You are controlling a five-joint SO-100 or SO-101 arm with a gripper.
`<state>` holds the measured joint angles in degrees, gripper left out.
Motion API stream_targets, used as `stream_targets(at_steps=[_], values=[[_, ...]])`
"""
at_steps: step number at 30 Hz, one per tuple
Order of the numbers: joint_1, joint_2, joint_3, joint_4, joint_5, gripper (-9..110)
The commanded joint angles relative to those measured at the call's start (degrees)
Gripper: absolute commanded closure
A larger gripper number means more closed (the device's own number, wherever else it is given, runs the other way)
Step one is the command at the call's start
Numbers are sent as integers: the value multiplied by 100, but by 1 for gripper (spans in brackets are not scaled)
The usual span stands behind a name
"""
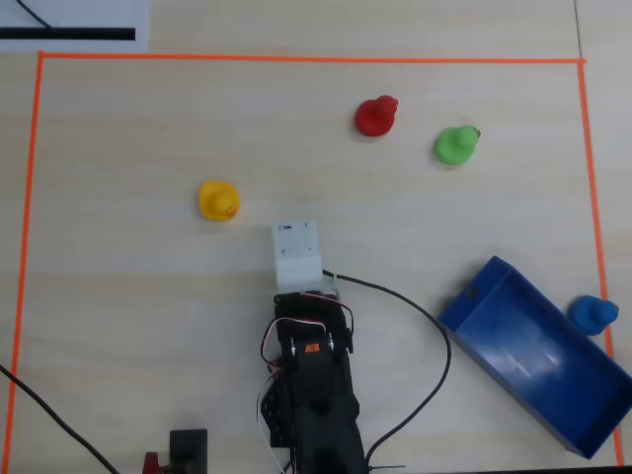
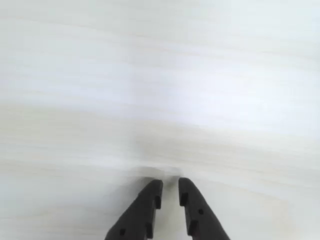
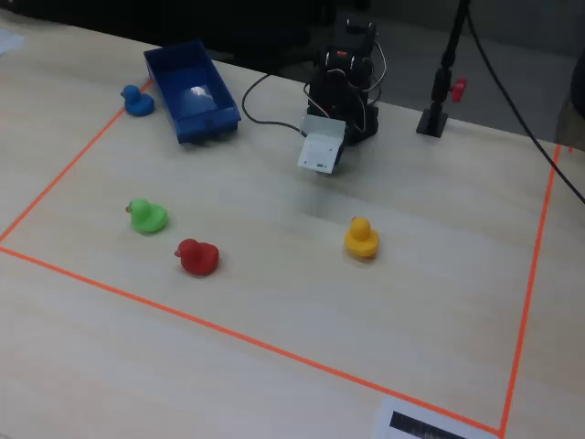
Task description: Grasp green duck and put it into box.
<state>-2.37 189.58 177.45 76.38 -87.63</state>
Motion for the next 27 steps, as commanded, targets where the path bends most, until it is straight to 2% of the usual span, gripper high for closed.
stream_targets(at_steps=[1, 27], values=[[26, 9, 9, 88, 0, 100], [26, 9, 9, 88, 0, 99]])
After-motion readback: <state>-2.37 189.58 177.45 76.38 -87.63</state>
